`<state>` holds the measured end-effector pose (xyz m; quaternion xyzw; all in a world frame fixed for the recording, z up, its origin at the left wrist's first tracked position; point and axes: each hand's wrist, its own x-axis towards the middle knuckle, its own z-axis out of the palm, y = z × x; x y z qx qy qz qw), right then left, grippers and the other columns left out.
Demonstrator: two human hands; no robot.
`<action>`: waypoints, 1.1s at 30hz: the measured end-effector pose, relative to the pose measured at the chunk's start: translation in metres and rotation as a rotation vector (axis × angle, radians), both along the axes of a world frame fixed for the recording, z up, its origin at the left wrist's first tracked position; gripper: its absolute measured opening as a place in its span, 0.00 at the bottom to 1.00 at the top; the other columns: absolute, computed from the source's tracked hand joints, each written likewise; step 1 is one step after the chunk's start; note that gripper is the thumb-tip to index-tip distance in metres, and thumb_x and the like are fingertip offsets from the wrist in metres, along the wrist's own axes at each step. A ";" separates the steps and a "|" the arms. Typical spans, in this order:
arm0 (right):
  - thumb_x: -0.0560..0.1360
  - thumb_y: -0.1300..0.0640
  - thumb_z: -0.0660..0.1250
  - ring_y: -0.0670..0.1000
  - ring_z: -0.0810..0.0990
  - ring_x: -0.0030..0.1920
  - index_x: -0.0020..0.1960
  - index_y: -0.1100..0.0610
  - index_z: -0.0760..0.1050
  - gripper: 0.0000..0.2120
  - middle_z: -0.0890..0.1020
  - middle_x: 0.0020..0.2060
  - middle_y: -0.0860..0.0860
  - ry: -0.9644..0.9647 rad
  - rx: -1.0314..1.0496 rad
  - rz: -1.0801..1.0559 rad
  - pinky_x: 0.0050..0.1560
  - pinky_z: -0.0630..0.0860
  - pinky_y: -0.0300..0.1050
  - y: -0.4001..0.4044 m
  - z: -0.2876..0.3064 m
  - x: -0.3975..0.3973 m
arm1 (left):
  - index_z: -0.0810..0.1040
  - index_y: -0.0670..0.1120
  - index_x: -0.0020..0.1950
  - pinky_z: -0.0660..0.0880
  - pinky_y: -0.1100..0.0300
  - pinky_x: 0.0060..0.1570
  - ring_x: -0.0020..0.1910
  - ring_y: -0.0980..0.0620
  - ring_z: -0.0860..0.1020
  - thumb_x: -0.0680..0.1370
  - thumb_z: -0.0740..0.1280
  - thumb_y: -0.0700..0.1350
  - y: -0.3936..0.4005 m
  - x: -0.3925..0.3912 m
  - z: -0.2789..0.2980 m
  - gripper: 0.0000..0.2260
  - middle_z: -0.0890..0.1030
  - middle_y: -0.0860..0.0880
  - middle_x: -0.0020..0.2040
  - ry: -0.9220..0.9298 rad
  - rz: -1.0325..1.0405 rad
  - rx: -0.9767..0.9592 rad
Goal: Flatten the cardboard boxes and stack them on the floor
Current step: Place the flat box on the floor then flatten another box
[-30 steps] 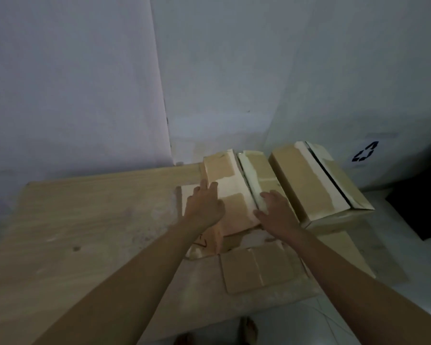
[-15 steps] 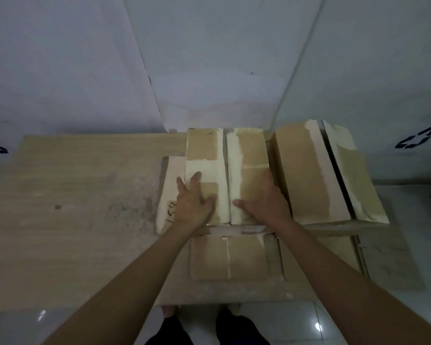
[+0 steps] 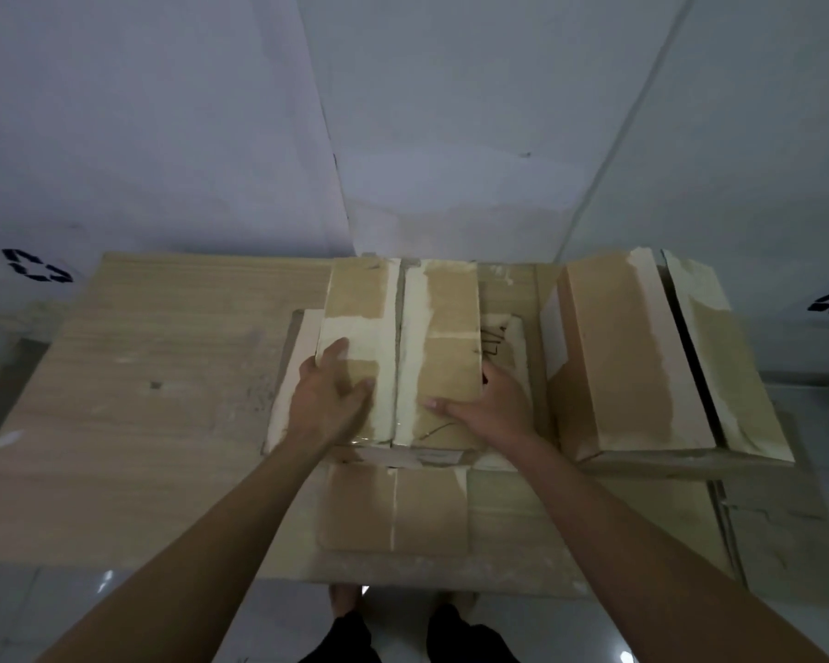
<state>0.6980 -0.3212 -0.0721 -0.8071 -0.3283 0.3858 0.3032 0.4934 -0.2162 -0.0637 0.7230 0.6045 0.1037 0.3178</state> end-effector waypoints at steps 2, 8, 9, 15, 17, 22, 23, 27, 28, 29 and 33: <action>0.49 0.29 0.80 0.48 0.81 0.56 0.65 0.46 0.74 0.48 0.82 0.57 0.44 0.008 -0.008 0.025 0.57 0.81 0.51 0.009 -0.003 -0.014 | 0.61 0.55 0.77 0.70 0.49 0.62 0.64 0.39 0.73 0.77 0.68 0.55 0.009 -0.015 0.000 0.30 0.67 0.41 0.71 0.025 0.009 0.013; 0.60 0.38 0.80 0.55 0.75 0.66 0.76 0.50 0.62 0.50 0.74 0.68 0.51 -0.081 -0.042 0.045 0.64 0.74 0.52 0.031 -0.002 -0.054 | 0.61 0.57 0.76 0.72 0.49 0.59 0.63 0.40 0.74 0.76 0.69 0.58 0.024 -0.047 -0.010 0.31 0.69 0.42 0.69 0.061 0.052 0.025; 0.63 0.40 0.79 0.57 0.72 0.70 0.79 0.51 0.55 0.53 0.70 0.72 0.53 -0.105 -0.051 0.050 0.66 0.72 0.53 0.035 -0.002 -0.059 | 0.62 0.57 0.75 0.73 0.49 0.59 0.62 0.41 0.75 0.75 0.69 0.58 0.026 -0.046 -0.011 0.31 0.70 0.43 0.69 0.062 0.067 0.028; 0.60 0.29 0.75 0.60 0.41 0.80 0.80 0.49 0.32 0.67 0.40 0.80 0.56 -0.366 -0.119 0.118 0.76 0.48 0.66 0.048 0.003 -0.101 | 0.63 0.58 0.73 0.76 0.45 0.56 0.62 0.39 0.75 0.74 0.71 0.57 0.029 -0.040 -0.015 0.30 0.69 0.42 0.68 0.024 0.100 0.035; 0.62 0.31 0.74 0.61 0.39 0.80 0.80 0.50 0.33 0.66 0.38 0.80 0.57 -0.400 -0.153 0.132 0.76 0.45 0.68 0.051 0.004 -0.107 | 0.63 0.58 0.74 0.76 0.45 0.57 0.62 0.39 0.75 0.74 0.71 0.58 0.031 -0.042 -0.017 0.30 0.68 0.42 0.69 0.013 0.092 0.030; 0.64 0.38 0.69 0.58 0.54 0.79 0.80 0.48 0.51 0.51 0.55 0.80 0.52 -0.246 -0.035 0.032 0.75 0.58 0.62 0.048 0.028 -0.106 | 0.64 0.57 0.74 0.72 0.42 0.63 0.70 0.39 0.66 0.74 0.72 0.56 0.034 -0.036 -0.015 0.31 0.60 0.43 0.76 0.038 0.071 0.051; 0.66 0.42 0.69 0.55 0.62 0.75 0.79 0.48 0.56 0.45 0.63 0.76 0.51 -0.178 0.036 -0.023 0.72 0.65 0.58 0.045 0.038 -0.101 | 0.66 0.56 0.73 0.69 0.40 0.66 0.74 0.40 0.61 0.74 0.72 0.54 0.032 -0.033 -0.014 0.29 0.56 0.44 0.78 0.067 0.055 0.092; 0.76 0.61 0.63 0.45 0.79 0.52 0.73 0.49 0.68 0.27 0.78 0.61 0.47 0.047 0.187 -0.241 0.43 0.73 0.40 0.025 0.065 -0.049 | 0.65 0.55 0.74 0.56 0.36 0.72 0.78 0.37 0.48 0.77 0.69 0.49 0.029 -0.019 -0.013 0.27 0.46 0.42 0.80 0.152 -0.037 0.134; 0.75 0.61 0.63 0.45 0.80 0.48 0.73 0.49 0.67 0.27 0.79 0.59 0.47 -0.023 0.180 -0.264 0.38 0.72 0.39 0.016 0.065 -0.037 | 0.62 0.56 0.75 0.53 0.34 0.73 0.78 0.36 0.45 0.77 0.68 0.52 0.028 -0.016 -0.014 0.29 0.43 0.41 0.80 0.180 -0.047 0.109; 0.74 0.60 0.65 0.47 0.81 0.48 0.73 0.49 0.67 0.28 0.80 0.57 0.47 -0.174 0.140 -0.263 0.36 0.73 0.39 0.007 0.063 -0.028 | 0.57 0.57 0.77 0.48 0.32 0.72 0.78 0.35 0.42 0.76 0.66 0.58 0.027 -0.013 -0.015 0.32 0.40 0.40 0.80 0.216 -0.062 0.081; 0.76 0.53 0.68 0.60 0.62 0.76 0.80 0.57 0.51 0.39 0.59 0.78 0.59 -0.653 -0.142 -0.138 0.71 0.68 0.54 -0.013 0.033 -0.024 | 0.39 0.56 0.79 0.42 0.27 0.69 0.75 0.31 0.33 0.65 0.65 0.76 0.028 -0.007 -0.018 0.54 0.29 0.39 0.77 0.393 -0.175 -0.010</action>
